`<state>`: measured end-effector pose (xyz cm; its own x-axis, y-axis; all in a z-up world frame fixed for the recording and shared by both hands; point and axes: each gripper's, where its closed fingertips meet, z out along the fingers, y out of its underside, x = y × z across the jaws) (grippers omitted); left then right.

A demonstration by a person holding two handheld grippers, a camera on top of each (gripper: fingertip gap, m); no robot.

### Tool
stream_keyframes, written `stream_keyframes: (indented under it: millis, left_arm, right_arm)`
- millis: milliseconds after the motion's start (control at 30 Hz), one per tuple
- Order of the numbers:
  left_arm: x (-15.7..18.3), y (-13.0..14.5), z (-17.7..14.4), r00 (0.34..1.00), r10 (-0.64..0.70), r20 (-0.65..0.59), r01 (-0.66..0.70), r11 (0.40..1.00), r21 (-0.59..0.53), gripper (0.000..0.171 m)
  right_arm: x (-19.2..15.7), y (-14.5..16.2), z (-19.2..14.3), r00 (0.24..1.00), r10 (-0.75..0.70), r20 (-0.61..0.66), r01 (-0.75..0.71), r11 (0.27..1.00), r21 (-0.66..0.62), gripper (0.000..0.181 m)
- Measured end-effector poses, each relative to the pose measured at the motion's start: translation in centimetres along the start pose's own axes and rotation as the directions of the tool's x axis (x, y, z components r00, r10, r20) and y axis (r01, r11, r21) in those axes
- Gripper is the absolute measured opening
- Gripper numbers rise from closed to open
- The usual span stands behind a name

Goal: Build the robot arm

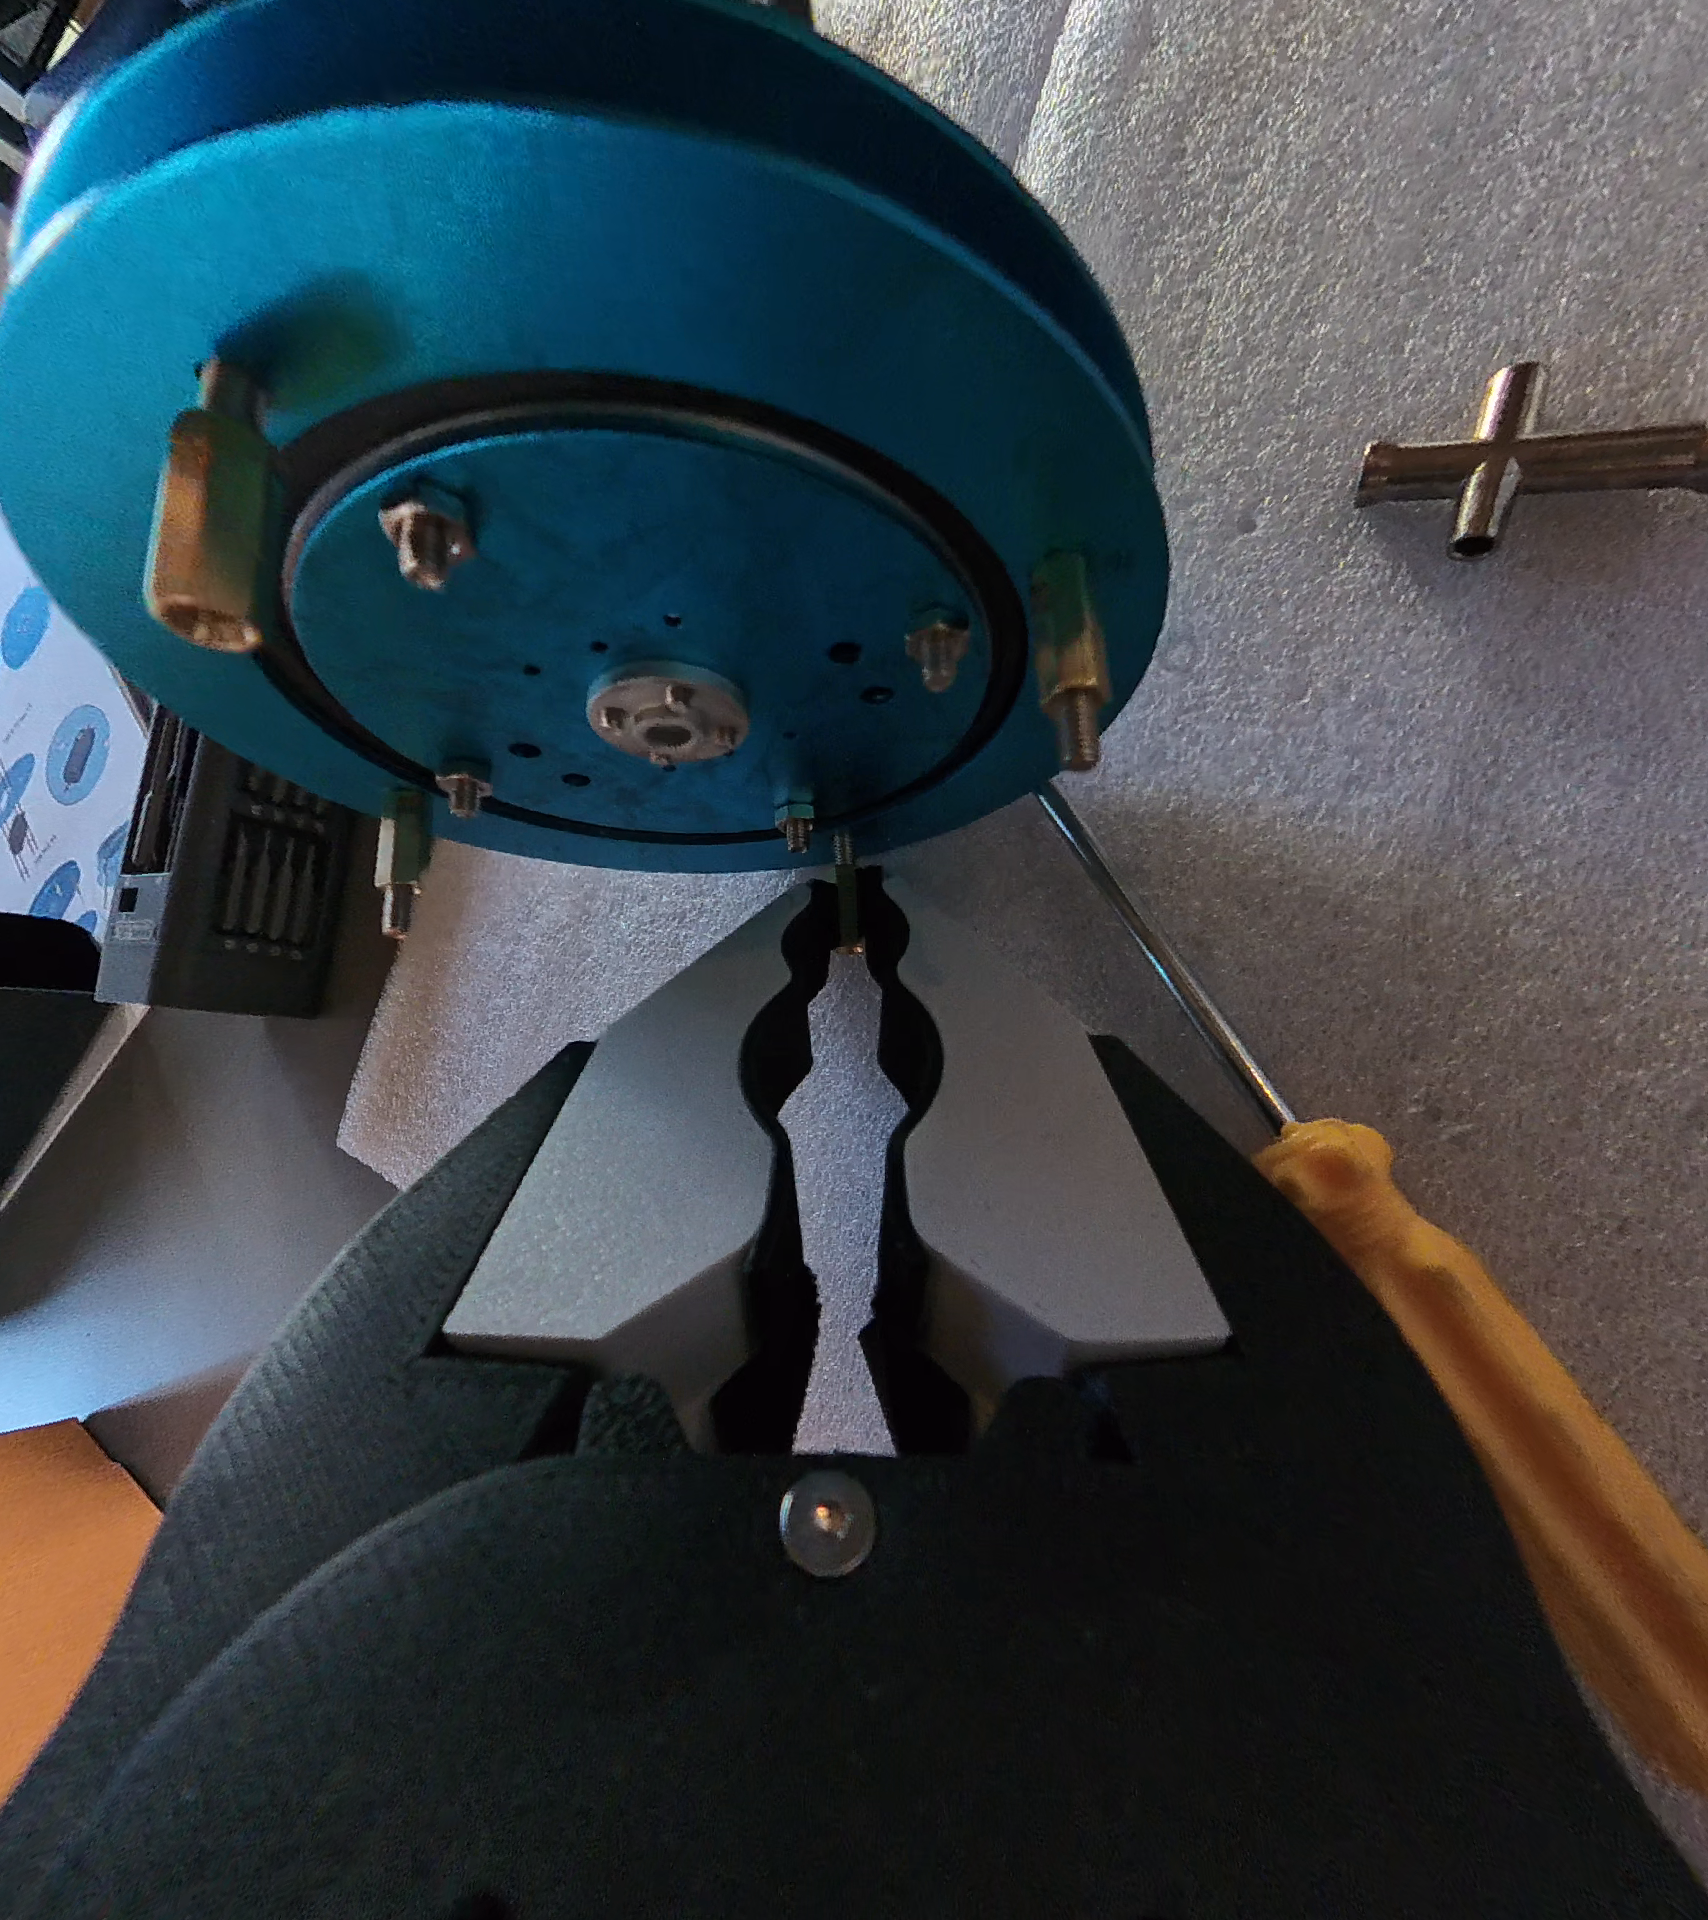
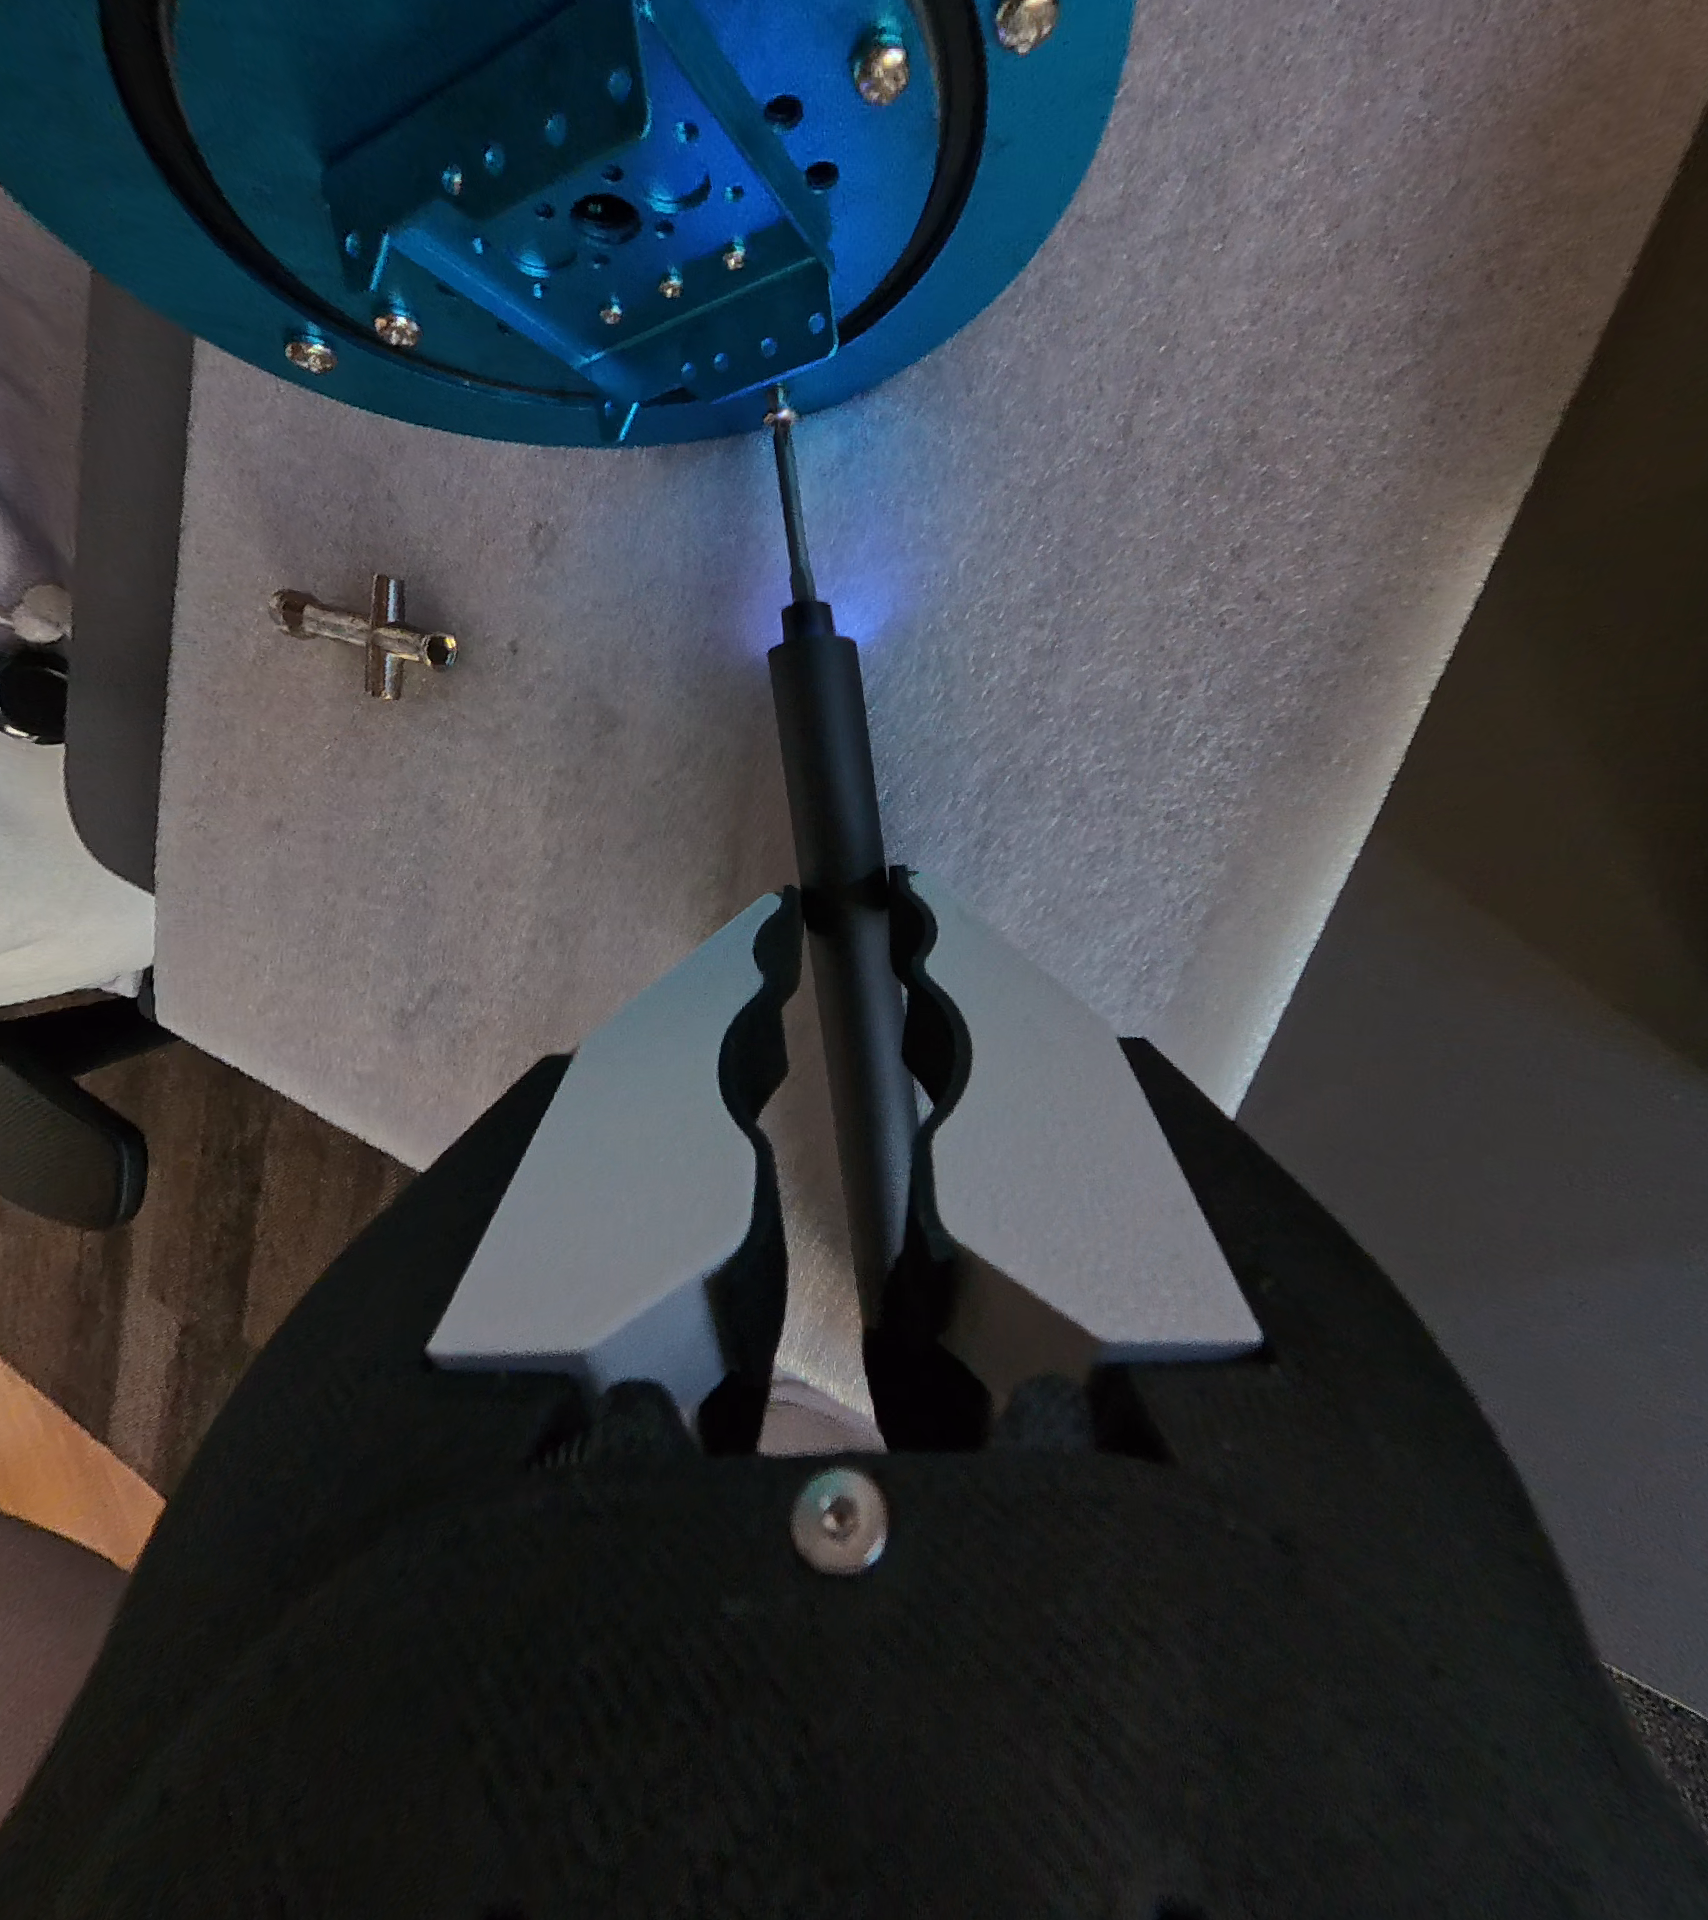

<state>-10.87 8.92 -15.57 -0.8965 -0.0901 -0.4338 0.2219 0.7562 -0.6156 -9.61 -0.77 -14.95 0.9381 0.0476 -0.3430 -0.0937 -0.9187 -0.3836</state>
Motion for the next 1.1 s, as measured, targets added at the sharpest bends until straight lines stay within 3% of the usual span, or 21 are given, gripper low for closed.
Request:
stream_keyframes:
  millis: [300,467,567,900,1100]
  left_arm:
    - [0.0,0.0,0.0,1.0,-0.008,-0.004,0.008,1.0,0.006,0.005]
    - [0.0,0.0,0.0,1.0,-0.012,-0.006,0.012,1.0,0.009,0.005]
    - [0.0,-0.1,0.0,1.0,-0.013,-0.007,0.013,1.0,0.009,0.005]
    - [0.0,-0.1,0.0,1.0,-0.009,-0.005,0.009,1.0,0.014,0.005]
    - [0.1,-0.1,0.0,1.0,-0.007,-0.009,0.008,1.0,0.025,0.005]
  right_arm:
    - [0.0,-0.6,-1.2,1.0,0.004,0.007,-0.005,0.998,0.06,0.015]
    - [0.0,0.5,-0.9,1.0,-0.006,-0.021,0.006,1.0,-0.003,0.02]
    - [0.4,0.4,-0.7,0.998,-0.013,-0.054,0.014,1.0,0.001,0.014]
    - [0.1,-0.1,-0.4,0.976,0.147,0.162,-0.156,0.987,0.043,0.014]
    - [0.1,-0.1,-0.4,0.963,0.133,0.233,-0.134,0.991,-0.011,0.013]
